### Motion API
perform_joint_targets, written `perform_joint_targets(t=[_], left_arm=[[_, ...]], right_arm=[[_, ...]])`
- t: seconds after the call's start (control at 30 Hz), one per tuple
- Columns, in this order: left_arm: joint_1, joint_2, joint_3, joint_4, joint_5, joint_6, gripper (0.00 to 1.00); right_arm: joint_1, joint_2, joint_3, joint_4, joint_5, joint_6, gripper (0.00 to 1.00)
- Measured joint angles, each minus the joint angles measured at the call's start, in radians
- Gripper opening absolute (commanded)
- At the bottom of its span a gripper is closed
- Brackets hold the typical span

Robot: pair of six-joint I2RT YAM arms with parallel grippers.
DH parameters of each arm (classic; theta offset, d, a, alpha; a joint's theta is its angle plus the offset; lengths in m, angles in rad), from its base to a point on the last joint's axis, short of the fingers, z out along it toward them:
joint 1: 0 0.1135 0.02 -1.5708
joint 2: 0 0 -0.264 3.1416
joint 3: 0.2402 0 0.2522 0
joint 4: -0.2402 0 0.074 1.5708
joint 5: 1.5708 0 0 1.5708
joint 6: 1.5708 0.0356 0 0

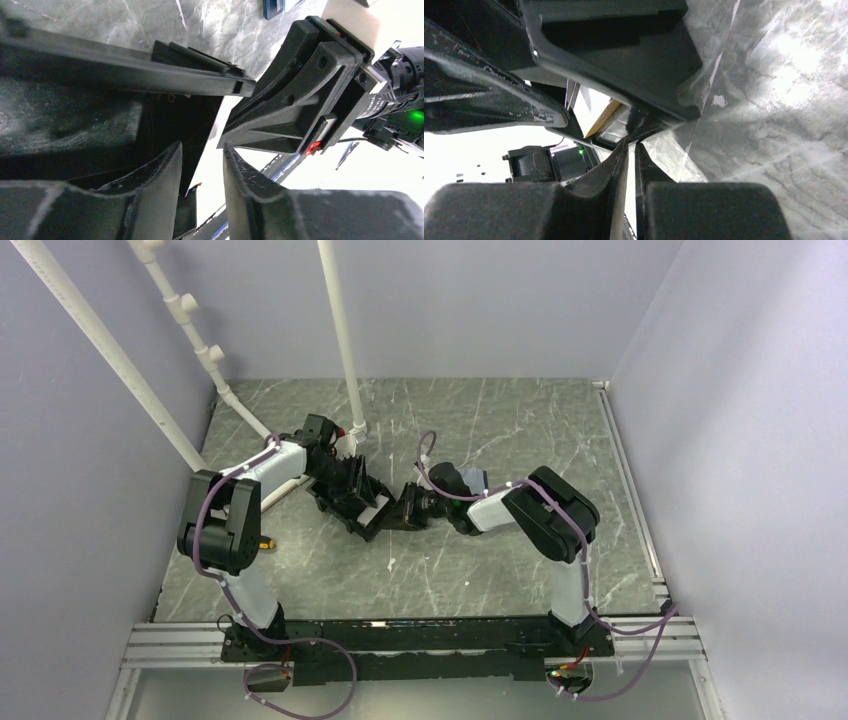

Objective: Put the credit cards into the card holder
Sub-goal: Pick up the credit card from the storage box.

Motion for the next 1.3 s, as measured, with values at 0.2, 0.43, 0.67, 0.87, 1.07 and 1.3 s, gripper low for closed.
perform_joint_targets(t=[0.2, 0.43, 0.67, 0.87, 1.07, 1.3], left_arm=[[0.0, 0.006, 0.0, 0.008, 0.0, 0.002, 0.25], [0.001, 0.008, 0.0, 0.018, 0.0, 0.01, 0.16], [0.005, 0.007, 0.002, 0.022, -0.002, 0.024, 0.08], [0.006, -0.004, 0.002, 0.023, -0.017, 0.026, 0.05], [0.006, -0.028, 0.002, 0.015, -0.023, 0.025, 0.02], [0.0, -0.063, 0.002, -0.001, -0.022, 0.024, 0.0]], right_arm=[[0.0, 0.008, 0.0, -0.002, -0.014, 0.0, 0.09], [0.0, 0.009, 0.003, -0.008, -0.017, -0.001, 0.08], [0.0, 0.01, 0.011, -0.016, -0.021, -0.002, 0.08], [0.0, 0.01, 0.015, -0.016, -0.021, -0.003, 0.07], [0.001, 0.01, 0.019, -0.016, -0.021, -0.005, 0.06], [0.001, 0.011, 0.026, -0.016, -0.014, -0.006, 0.06]])
